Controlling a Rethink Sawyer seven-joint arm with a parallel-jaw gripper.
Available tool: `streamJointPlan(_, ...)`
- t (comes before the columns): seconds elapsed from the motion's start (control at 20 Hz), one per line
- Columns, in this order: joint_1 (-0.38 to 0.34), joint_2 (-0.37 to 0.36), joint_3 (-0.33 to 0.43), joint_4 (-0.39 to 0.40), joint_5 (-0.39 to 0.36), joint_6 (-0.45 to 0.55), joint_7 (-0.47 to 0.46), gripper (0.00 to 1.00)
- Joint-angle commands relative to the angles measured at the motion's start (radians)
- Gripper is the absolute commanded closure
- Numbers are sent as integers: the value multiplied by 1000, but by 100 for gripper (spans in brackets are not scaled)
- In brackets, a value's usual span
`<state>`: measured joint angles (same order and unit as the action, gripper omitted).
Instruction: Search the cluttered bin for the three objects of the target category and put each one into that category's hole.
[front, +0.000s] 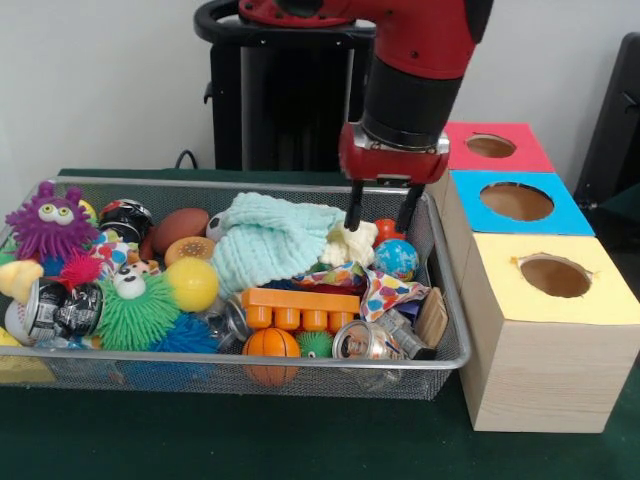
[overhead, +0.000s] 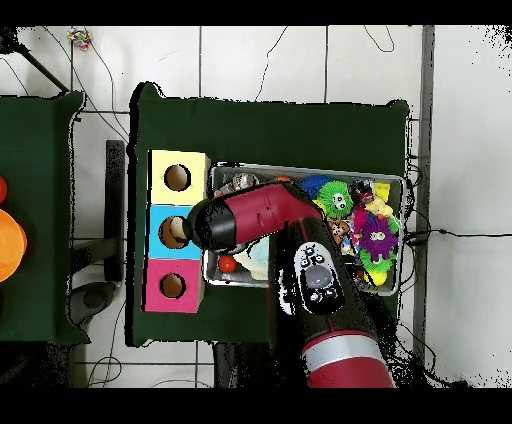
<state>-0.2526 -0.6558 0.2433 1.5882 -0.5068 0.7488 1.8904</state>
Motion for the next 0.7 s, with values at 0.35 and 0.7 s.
streamJointPlan(0.35, -56, 42, 15, -10, 127, 18, 71, 0)
streamJointPlan(0.7, -59, 47, 1, -41, 128, 36, 32, 0)
